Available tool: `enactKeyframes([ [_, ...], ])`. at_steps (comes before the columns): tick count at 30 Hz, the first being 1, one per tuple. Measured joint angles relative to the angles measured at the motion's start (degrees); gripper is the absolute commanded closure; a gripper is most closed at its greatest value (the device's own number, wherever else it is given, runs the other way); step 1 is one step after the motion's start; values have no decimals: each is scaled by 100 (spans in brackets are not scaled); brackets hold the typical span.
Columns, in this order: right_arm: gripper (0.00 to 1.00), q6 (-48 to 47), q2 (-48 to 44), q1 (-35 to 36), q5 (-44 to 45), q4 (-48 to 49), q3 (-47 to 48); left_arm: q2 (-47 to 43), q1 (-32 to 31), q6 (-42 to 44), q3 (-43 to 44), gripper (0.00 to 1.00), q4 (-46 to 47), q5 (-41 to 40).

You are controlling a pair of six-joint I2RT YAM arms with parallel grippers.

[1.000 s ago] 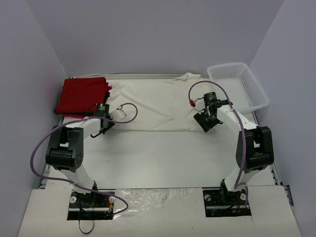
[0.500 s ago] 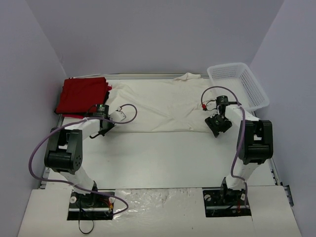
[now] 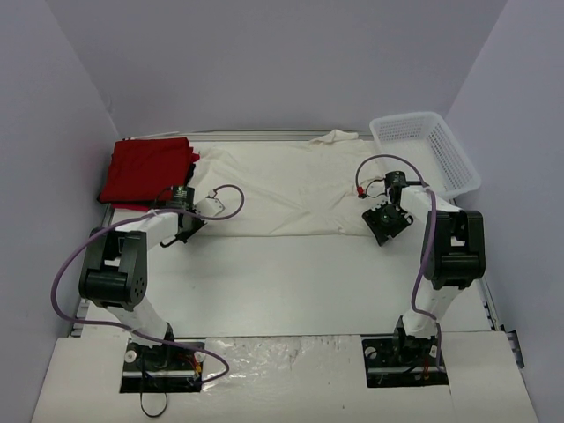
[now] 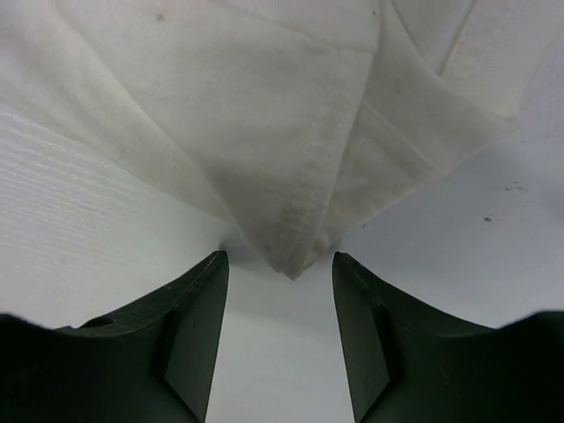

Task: Fold and stack the t-shirts
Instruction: Fold the flattened tshirt in 1/3 of the way

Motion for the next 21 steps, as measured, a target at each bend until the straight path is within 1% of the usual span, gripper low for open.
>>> enactKeyframes([
  [1,53,-11,0,0,-4,7,0,7,0,-11,9,98,-9,0],
  [3,59,-28,0,0,-17,20,4,31,0,-35,42,98,-35,-2],
  [4,65,-44,7,0,-26,22,20,37,0,-46,52,98,-46,-2],
  [5,83,-57,24,0,-37,33,39,42,0,-66,68,98,-57,0],
  [6,90,-105,63,0,-44,37,81,44,0,-85,74,98,-68,2],
  [7,95,-94,133,0,-59,61,140,46,0,-109,81,98,-76,7],
  [10,100,-63,289,0,-70,48,299,52,0,-138,98,98,-98,13],
  [21,100,-83,197,0,-63,98,210,35,-4,-170,105,98,-153,17],
])
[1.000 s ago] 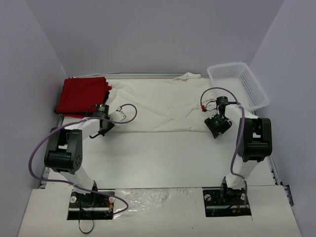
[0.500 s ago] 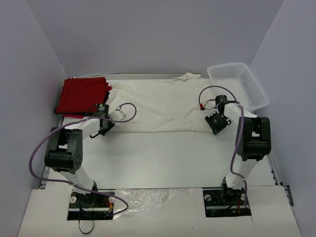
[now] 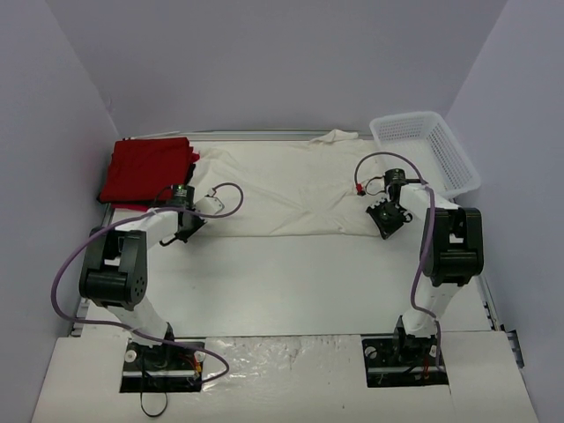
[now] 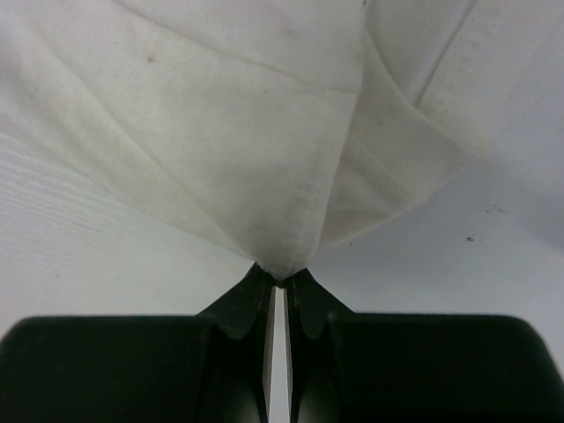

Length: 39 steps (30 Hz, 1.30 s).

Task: Fold and stack the t-shirts
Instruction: Fold the flattened tshirt in 1/3 of the way

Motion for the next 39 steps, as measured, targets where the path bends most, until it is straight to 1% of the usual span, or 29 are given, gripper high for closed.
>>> enactKeyframes([
  [5,100,-76,-420,0,35,-157,-232,-334,-28,-26,-48,98,-306,74],
  [13,100,-192,-1556,0,33,-525,-614,-1545,-81,20,-437,98,-756,195],
  [20,100,-299,-2205,2,76,-870,-1088,-2365,-81,72,-804,98,-1268,243],
  [25,100,-376,-2664,-4,153,-1027,-1434,-3110,-81,144,-1213,98,-1565,317],
  [28,100,-463,-2828,-118,181,-1130,-1530,-3473,-81,186,-1414,98,-1705,341],
  [39,100,-640,-2865,-234,271,-1165,-1587,-3477,-81,212,-1473,98,-1875,404],
])
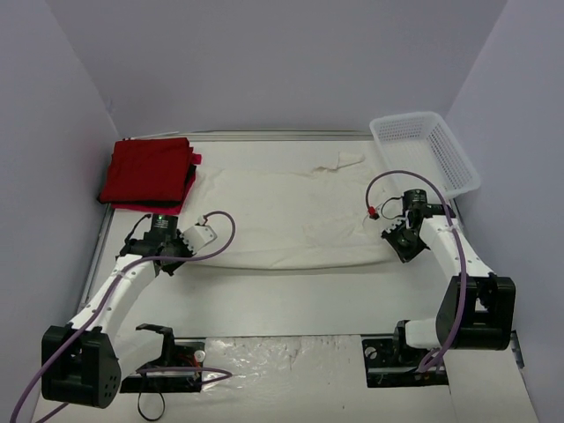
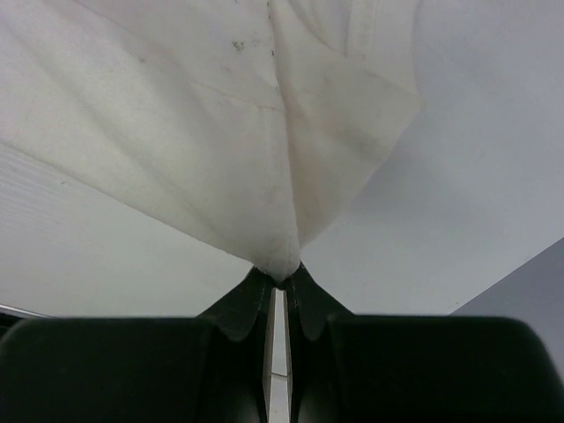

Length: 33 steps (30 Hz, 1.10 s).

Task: Fold and stack the t-shirts
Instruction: Fold the flattened tshirt in 1/3 of the way

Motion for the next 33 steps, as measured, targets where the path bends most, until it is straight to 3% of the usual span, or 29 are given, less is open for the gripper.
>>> enactKeyframes([
  [10,100,-149,225,0,-74,-101,-94,68,0,286,9,98,-439,354],
  [11,80,-153,238,-2,-90,-109,-103,74,0,304,9,98,-483,385],
  [12,70,-146,240,-4,-105,-120,-107,81,0,319,9,96,-511,402],
  [13,68,-160,240,-7,-109,-133,-107,94,0,345,9,87,-529,415],
  [17,57,-229,256,-33,-114,-173,-105,195,0,433,9,76,-535,415],
  [24,53,-269,592,-37,-144,-321,175,472,2,459,256,57,-640,376],
  [31,52,-269,1198,-37,-326,-468,1346,929,7,317,1086,53,-498,339],
  [33,50,-264,1480,-35,-446,-520,1840,1158,17,133,1399,48,-317,337],
])
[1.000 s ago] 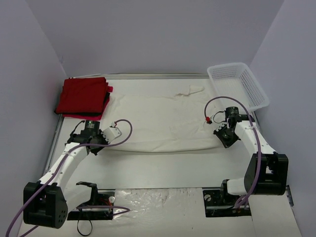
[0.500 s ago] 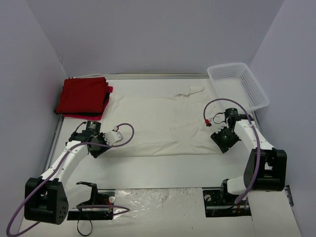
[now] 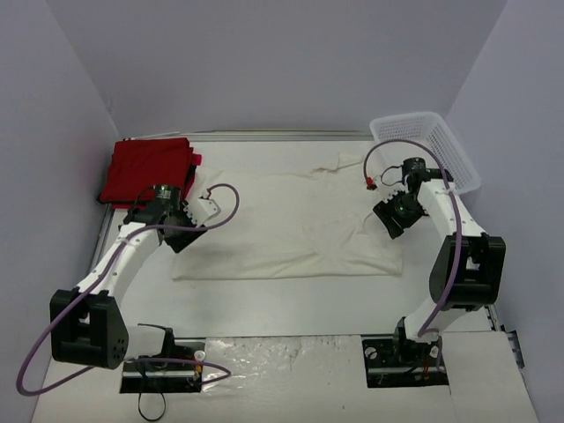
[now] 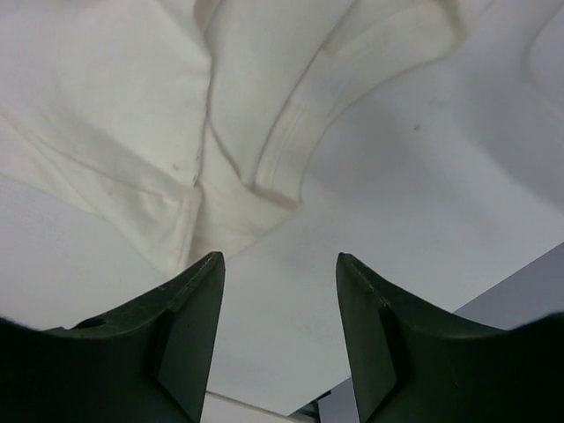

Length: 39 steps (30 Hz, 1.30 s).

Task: Fold and stack the t-shirts
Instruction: Fold the flattened tshirt in 1/3 of the way

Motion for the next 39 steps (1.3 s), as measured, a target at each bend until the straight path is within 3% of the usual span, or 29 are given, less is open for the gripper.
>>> enactKeyframes([
  [18,47,210,2780,17,-221,-214,2752,3738,162,-911,2909,50,1661,-697],
  [28,48,459,3346,251,-203,-474,3467,4538,177,-1058,3851,50,2081,-737],
  [39,47,573,3532,393,-188,-363,3578,5274,179,-1078,4614,54,2256,-457],
])
